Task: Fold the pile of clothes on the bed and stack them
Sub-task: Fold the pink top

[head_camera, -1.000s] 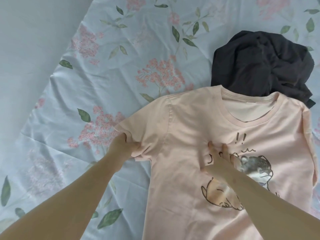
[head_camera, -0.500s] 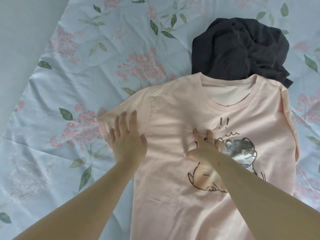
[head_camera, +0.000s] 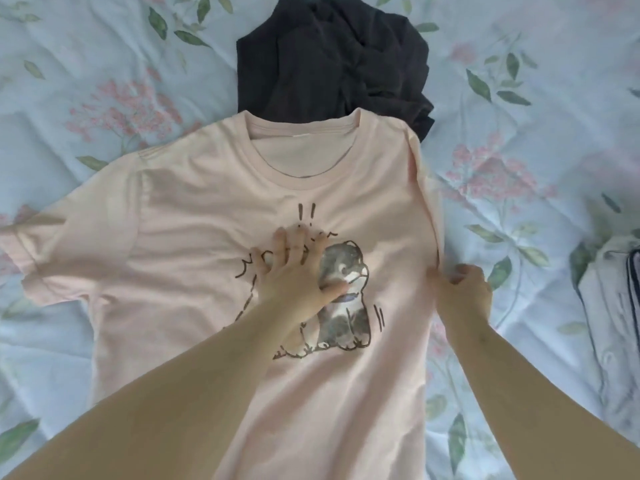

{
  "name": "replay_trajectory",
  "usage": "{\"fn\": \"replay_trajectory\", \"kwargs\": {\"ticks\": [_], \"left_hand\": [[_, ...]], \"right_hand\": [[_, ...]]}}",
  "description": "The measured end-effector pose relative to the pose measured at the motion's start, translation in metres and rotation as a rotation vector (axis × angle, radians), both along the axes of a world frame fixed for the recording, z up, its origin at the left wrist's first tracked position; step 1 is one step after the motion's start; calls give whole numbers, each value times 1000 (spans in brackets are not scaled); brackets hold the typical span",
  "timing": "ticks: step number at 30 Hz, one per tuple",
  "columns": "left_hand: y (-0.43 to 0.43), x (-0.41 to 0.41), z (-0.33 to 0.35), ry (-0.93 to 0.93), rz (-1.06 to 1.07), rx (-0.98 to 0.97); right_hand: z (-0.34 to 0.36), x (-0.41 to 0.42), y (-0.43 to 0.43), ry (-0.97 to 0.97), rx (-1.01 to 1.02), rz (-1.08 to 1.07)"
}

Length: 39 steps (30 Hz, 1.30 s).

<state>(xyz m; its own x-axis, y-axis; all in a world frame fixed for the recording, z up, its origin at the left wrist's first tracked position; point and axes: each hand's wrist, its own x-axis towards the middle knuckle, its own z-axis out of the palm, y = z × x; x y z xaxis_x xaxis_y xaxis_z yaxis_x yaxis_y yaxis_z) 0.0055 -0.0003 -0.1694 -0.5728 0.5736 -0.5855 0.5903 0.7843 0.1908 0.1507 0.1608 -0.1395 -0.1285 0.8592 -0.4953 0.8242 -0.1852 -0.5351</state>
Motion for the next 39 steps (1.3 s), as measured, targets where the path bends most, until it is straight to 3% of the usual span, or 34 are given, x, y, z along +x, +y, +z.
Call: {"fn": "replay_trajectory", "kwargs": {"ticks": [2, 6, 12, 15, 16, 19, 22, 25, 28, 32, 34, 39], "left_hand": [[1, 2, -9, 45, -11, -58], [1, 3, -13, 72, -15, -96], [2, 4, -11, 108, -11, -130], [3, 4, -11, 120, -20, -146], [3, 4, -12, 123, -23, -151], [1, 3, -13, 128, -26, -167], [1, 4, -16, 139, -14, -167], [0, 4, -18, 160, -12, -160], [-1, 5, -20, 170, -9, -133], [-2, 6, -18, 187, -3, -110], [-3, 7, -18, 187, -1, -85], [-8, 8, -15, 181, 20, -14]], "right_hand": [[-5, 2, 12, 64, -11, 21], [6, -6, 43, 307, -7, -152], [47, -18, 116, 455, 238, -355], [49, -13, 133, 812, -26, -458], [44, -10, 132, 779, -90, -449], [18, 6, 104, 384, -91, -423], [-2, 16, 69, 17, -31, -129], [-9, 15, 50, -151, 93, 155], [-10, 23, 58, -13, 148, 121], [-10, 47, 80, 150, 38, -418], [-9, 52, 81, 258, -80, -583], [3, 44, 81, 356, -189, -507]]}}
